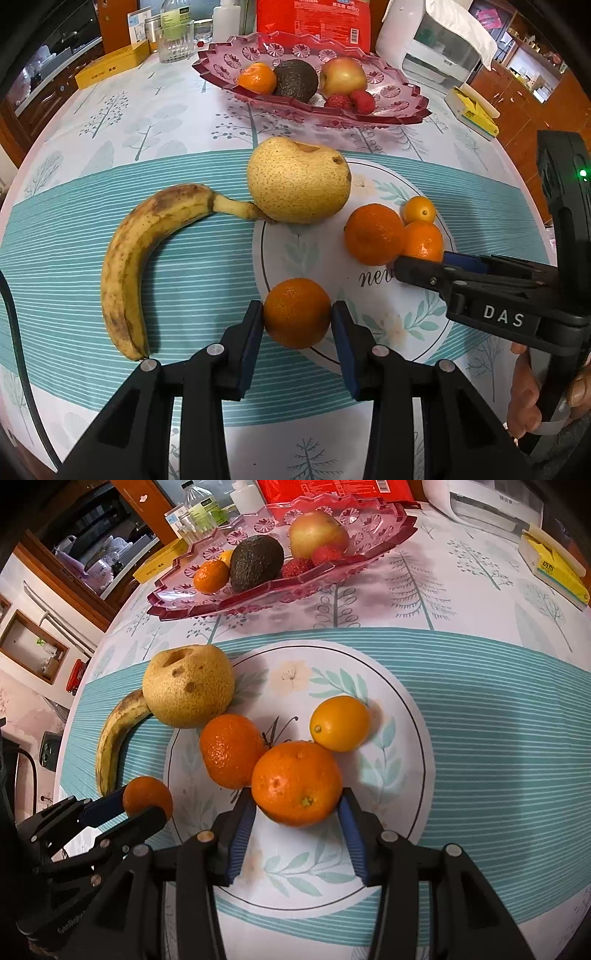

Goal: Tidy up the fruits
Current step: 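Grasp a tangerine with the left tool while the right tool grasps a large orange, then lift and carry the tangerine and orange over the pink bowl with both tools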

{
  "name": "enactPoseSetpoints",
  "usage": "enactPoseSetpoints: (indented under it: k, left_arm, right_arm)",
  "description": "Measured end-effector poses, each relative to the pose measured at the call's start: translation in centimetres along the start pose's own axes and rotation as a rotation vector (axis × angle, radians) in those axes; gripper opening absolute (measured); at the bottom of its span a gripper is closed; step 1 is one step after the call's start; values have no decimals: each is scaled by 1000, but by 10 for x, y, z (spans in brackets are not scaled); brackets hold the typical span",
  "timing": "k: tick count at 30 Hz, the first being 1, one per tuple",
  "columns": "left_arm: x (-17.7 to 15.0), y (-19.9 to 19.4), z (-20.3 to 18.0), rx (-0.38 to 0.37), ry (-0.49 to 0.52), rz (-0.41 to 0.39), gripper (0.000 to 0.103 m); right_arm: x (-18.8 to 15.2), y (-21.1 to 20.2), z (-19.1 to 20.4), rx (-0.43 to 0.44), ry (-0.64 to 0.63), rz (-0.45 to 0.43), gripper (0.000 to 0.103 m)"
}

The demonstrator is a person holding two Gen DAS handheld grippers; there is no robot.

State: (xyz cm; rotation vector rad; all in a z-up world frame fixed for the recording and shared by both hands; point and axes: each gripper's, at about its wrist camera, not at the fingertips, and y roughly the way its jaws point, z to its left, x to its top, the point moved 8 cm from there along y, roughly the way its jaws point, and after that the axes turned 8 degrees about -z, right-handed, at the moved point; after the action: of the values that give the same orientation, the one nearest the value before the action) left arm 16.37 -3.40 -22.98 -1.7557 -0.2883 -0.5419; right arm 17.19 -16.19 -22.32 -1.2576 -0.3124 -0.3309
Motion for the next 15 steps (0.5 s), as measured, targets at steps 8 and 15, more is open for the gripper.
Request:
enactPoseSetpoints:
  k: [8, 15]
  left_arm:
    - [-3, -6, -10, -10, 22, -5, 36]
    - [-7, -12, -8, -12, 18, -9, 36]
  right_arm:
    - [2, 2, 3, -21, -21, -3, 47]
    - [1, 3, 7, -31, -73, -8, 48]
